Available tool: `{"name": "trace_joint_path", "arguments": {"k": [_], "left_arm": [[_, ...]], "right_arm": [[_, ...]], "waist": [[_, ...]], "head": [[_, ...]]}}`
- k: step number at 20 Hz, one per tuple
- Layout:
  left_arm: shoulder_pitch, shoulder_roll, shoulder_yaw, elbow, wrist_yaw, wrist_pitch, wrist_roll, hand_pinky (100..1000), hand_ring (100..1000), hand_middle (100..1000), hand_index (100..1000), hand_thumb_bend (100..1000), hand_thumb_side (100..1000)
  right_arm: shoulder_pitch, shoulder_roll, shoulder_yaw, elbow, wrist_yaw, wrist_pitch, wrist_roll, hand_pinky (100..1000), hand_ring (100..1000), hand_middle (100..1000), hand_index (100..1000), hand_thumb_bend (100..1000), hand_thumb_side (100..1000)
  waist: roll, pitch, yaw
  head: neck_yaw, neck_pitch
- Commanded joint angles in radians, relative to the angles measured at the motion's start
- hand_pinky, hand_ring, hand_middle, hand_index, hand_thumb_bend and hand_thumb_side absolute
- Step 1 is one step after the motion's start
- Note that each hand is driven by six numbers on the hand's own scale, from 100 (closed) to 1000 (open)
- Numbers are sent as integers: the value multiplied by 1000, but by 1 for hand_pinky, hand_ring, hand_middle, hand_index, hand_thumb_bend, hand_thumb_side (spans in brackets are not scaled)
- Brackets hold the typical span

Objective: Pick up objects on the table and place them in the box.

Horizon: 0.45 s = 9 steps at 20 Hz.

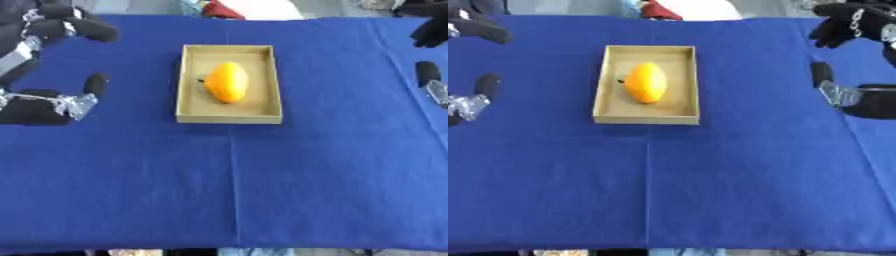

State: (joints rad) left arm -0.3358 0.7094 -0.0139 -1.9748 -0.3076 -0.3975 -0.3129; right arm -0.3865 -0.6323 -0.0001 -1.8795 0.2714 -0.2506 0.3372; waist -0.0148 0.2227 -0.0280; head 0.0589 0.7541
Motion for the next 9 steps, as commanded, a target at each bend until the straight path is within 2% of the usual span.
{"name": "trace_joint_path", "arguments": {"k": [1, 9], "left_arm": [[-2, 12, 20, -20, 8, -2, -15, 713, 718, 711, 863, 100, 208], [13, 10, 20, -25, 7, -17, -41, 717, 717, 712, 865, 100, 229]], "right_arm": [[-10, -20, -10, -4, 4, -2, -2, 677, 692, 691, 941, 100, 245], [-8, -18, -13, -2, 4, -3, -3, 677, 692, 691, 941, 100, 246]], "waist": [[0, -14, 0], [-2, -14, 1]], "head": [[1, -8], [-4, -7]]}}
